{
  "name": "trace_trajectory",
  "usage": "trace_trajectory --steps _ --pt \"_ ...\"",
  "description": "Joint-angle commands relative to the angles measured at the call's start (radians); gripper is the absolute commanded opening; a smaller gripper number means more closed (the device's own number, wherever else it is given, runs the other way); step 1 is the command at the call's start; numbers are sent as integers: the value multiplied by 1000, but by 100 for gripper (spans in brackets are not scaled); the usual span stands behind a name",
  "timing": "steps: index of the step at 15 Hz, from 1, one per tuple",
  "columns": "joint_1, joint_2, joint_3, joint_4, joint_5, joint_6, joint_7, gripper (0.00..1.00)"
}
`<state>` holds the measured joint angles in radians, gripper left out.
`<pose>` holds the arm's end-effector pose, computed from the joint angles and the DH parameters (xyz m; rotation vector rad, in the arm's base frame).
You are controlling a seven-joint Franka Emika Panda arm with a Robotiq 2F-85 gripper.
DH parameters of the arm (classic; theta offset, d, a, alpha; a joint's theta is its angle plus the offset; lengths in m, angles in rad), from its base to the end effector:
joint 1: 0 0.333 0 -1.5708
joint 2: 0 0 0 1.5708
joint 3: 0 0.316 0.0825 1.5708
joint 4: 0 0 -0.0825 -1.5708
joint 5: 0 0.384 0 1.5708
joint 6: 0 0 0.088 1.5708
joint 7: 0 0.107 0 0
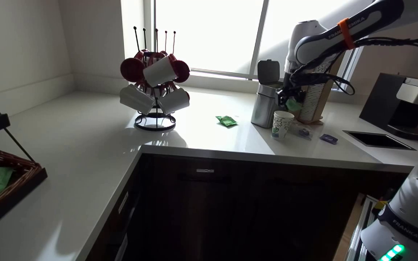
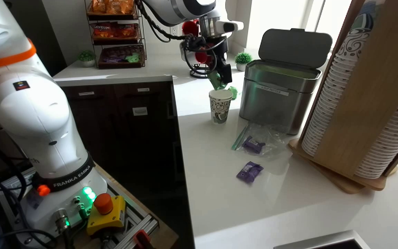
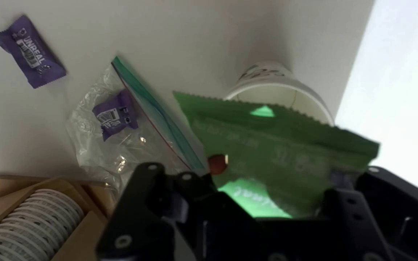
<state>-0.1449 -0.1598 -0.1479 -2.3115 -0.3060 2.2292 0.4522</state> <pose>0.4704 -0.1526 0.4166 2.8041 -0.8144 0.1394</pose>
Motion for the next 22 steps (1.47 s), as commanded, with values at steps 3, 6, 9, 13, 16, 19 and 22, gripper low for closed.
trace_trajectory --steps 3,6,9,13,16,19,22 --pt "-17 12 20 11 16 -28 -6 62" --pt "-17 12 25 10 12 -26 -3 84" --pt "-17 11 28 10 12 -28 -3 100" --pt "-17 7 25 12 42 -15 -1 100" --pt "-15 5 26 19 78 5 4 99" --pt "-13 8 30 33 104 12 10 100" --pt "-10 16 35 51 136 22 10 100"
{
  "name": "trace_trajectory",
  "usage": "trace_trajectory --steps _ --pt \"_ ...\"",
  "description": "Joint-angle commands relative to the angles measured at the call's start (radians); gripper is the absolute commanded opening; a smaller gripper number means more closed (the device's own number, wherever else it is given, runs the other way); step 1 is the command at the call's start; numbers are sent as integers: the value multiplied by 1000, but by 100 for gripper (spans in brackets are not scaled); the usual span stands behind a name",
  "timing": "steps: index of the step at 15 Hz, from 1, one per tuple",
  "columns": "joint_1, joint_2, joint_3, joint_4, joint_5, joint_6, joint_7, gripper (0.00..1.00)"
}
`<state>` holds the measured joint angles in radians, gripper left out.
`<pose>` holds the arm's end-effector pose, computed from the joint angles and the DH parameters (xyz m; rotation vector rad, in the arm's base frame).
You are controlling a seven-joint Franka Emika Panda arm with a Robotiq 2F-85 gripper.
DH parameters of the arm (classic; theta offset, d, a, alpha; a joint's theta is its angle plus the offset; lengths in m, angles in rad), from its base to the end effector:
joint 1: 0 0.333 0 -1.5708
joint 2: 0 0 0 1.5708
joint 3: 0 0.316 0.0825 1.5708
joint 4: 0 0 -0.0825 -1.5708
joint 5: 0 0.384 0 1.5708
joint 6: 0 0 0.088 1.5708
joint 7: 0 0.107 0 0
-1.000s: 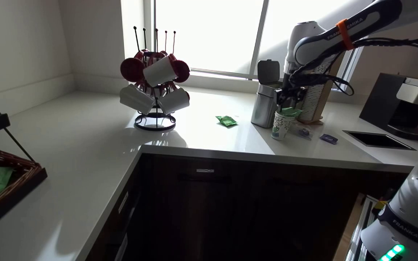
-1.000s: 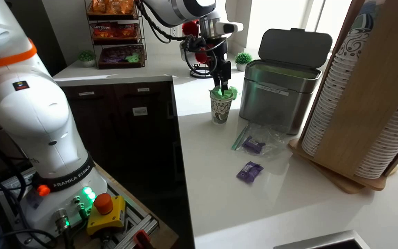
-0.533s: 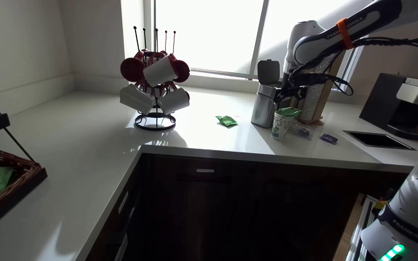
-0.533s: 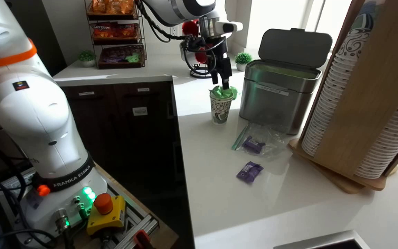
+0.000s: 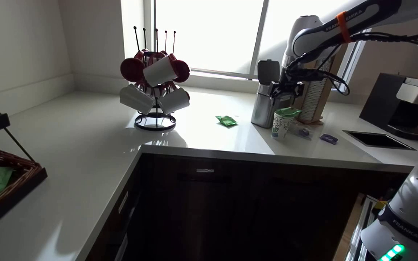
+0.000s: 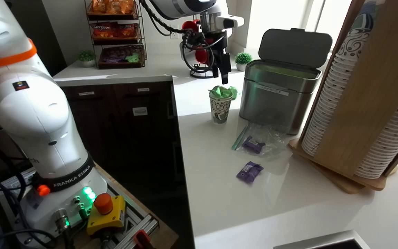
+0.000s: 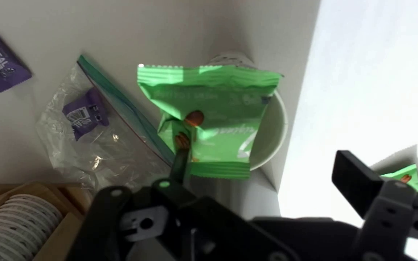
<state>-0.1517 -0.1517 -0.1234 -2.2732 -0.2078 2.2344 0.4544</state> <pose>0.4832 -0.1440 0.4306 2.8562 -0.8994 0.1887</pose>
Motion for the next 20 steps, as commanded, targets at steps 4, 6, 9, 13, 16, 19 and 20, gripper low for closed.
trace_trajectory --steps 4,6,9,13,16,19,20 --pt "3 42 25 62 82 26 47 100" --pt "2 93 38 113 73 47 133 100" --pt "15 213 48 212 60 95 271 100" --pt "59 379 40 337 90 160 342 100" --pt "93 500 28 431 99 211 369 100" --pt "123 613 8 523 101 261 388 100" --pt "131 644 2 554 104 263 392 100"
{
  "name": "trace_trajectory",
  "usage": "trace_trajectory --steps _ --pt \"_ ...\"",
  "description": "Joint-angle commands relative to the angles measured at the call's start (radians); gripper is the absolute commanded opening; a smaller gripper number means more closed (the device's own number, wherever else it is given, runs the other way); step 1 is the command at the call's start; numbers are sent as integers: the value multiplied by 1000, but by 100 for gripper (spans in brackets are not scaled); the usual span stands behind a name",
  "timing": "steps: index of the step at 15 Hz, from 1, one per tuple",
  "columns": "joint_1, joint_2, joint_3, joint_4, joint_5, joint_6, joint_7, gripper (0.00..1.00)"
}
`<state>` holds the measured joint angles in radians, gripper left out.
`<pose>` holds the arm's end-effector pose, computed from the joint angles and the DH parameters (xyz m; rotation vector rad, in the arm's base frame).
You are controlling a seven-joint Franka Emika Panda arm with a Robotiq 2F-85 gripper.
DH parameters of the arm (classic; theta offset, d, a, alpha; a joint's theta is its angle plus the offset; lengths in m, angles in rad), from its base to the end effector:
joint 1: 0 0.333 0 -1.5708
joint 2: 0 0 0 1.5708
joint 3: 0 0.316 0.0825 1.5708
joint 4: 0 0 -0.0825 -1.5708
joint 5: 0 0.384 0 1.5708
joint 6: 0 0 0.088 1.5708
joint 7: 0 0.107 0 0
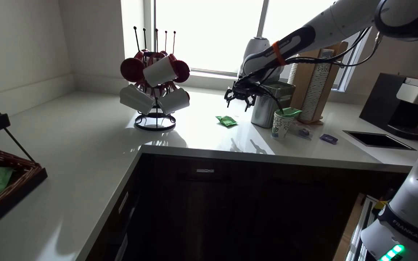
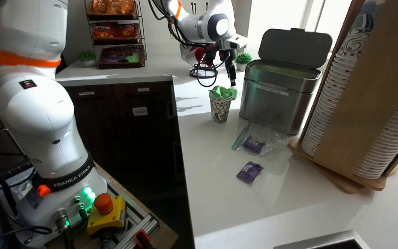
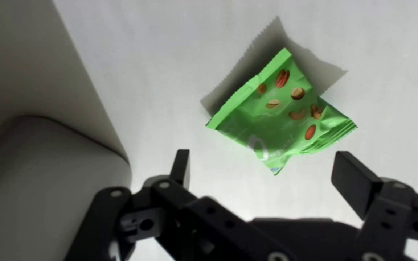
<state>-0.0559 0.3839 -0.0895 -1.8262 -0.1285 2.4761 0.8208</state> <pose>0.6590 -0.0910 0.3530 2.7956 -1.2901 0.4531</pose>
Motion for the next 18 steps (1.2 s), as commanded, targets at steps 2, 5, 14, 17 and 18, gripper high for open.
trace_trajectory --steps 2,5,14,17,18 --pt "50 166 -42 164 33 22 31 100" --pt "57 230 -43 236 67 15 33 100" --pt "75 331 -49 339 117 0 27 50" --pt "75 330 -50 345 122 -7 23 29" --pt "78 325 -52 343 121 -12 26 21"
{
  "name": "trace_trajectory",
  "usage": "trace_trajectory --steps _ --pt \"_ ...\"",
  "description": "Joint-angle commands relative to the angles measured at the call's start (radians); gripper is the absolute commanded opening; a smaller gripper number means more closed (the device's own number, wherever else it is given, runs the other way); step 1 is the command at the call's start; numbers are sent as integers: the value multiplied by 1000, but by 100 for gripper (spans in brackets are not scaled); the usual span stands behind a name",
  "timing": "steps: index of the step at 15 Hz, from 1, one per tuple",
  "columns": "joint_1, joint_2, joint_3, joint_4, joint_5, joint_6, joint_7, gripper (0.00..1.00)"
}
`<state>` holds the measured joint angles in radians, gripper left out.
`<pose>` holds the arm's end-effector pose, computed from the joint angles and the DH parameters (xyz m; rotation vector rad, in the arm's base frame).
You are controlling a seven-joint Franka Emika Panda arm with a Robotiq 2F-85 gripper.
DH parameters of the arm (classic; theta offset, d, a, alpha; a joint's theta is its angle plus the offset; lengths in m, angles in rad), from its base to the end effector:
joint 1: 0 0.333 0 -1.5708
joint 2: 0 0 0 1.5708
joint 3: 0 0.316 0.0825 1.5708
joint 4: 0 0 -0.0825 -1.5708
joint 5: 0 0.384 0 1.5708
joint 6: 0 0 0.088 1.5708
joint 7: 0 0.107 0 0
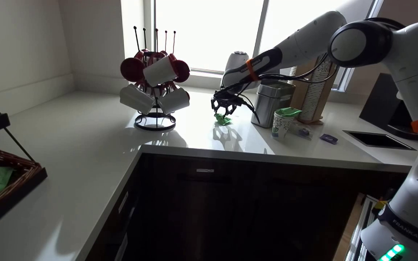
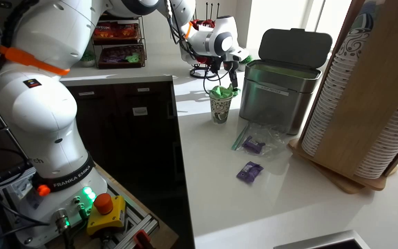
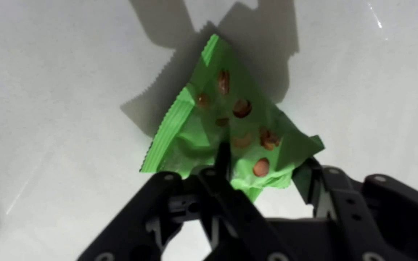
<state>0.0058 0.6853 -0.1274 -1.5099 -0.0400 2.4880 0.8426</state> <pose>0.7355 -0.0716 0.2939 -2.7907 1.3403 -0.4914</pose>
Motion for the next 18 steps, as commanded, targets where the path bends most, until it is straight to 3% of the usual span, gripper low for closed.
trace_trajectory --steps 1,3,8,13,18 --pt "13 6 -10 16 37 -26 -3 15" --pt "9 -31 -3 -12 49 -38 -14 3" --pt "36 -174 -32 -138 16 -69 -6 6" --pt "-10 -370 -3 -309 51 -113 -142 6" --pt "-14 -560 -35 -449 -21 -178 -181 6"
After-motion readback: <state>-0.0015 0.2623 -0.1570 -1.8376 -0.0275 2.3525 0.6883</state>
